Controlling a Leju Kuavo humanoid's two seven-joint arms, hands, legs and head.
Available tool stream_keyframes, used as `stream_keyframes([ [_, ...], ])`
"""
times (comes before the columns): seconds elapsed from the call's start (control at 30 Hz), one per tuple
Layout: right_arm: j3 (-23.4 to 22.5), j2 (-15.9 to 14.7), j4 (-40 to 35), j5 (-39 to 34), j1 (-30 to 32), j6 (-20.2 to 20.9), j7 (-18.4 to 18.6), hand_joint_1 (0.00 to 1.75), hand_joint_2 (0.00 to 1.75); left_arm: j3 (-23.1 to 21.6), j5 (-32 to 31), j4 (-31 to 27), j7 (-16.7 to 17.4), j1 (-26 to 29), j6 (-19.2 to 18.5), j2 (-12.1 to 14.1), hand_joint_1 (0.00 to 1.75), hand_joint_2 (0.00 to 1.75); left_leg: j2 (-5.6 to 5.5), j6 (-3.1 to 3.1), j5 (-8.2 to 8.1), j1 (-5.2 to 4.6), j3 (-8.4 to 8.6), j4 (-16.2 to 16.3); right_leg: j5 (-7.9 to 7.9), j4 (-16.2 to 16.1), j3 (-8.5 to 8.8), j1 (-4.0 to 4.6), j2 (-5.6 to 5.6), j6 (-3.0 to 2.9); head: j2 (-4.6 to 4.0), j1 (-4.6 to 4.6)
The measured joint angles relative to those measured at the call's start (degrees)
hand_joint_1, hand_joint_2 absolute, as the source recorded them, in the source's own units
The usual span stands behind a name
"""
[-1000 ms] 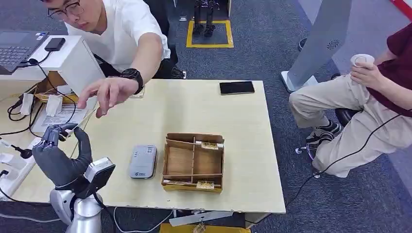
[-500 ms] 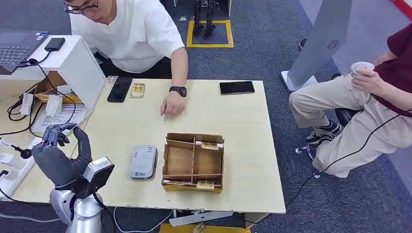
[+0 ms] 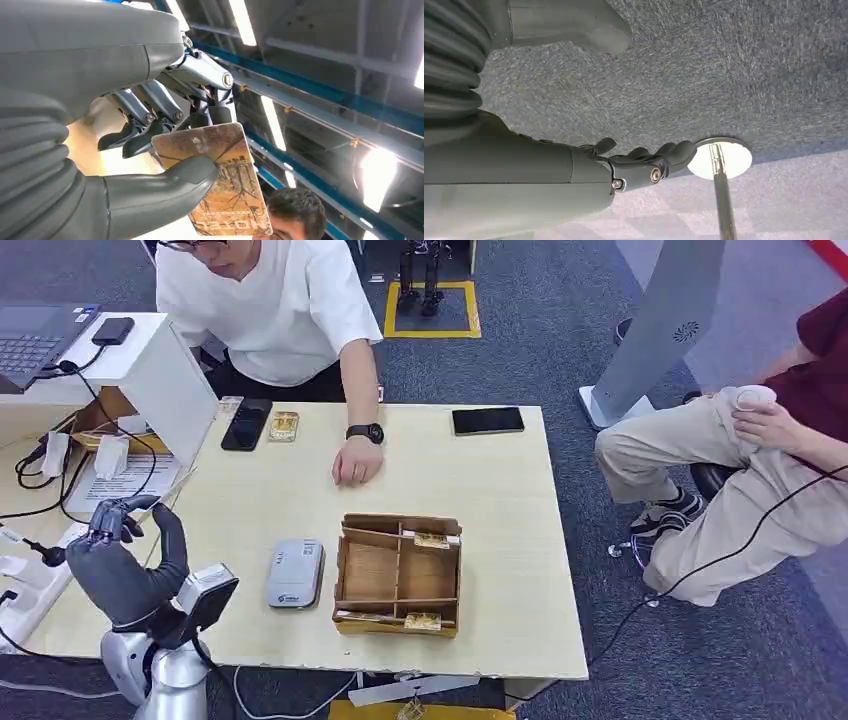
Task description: Pass the card to the sensor for recognition and then transmit it.
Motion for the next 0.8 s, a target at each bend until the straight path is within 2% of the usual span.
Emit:
stream_keyframes([
  [0.17,0.00,0.00,0.02,-0.59,0.20,0.00,-0.15,0.00,1.75,0.02,-4.60,-0.70,-0.50,0.59,0.02,-0.15,1.75,1.75,0.00,0.00,0.00,0.00,-0.03,0.00,0.00,0.00,0.01,0.00,-0.01,0.00,0.02,-0.02],
  [0.53,0.00,-0.04,0.22,-0.74,0.36,0.00,-0.15,0.00,1.75,0.02,-5.72,-1.11,-0.50,1.56,0.04,-0.15,1.75,1.75,-0.01,0.00,0.00,0.00,-0.03,0.00,0.00,0.00,0.00,0.00,-0.02,0.00,0.02,0.00],
  [0.8,0.00,-0.07,0.28,-1.66,0.55,0.00,-0.15,0.00,1.75,0.04,-10.84,-0.85,-0.70,4.15,0.04,-0.15,1.75,1.75,-0.01,0.01,-0.01,0.00,-0.03,0.00,-0.01,0.00,0.00,0.00,-0.01,0.00,0.02,0.00],
])
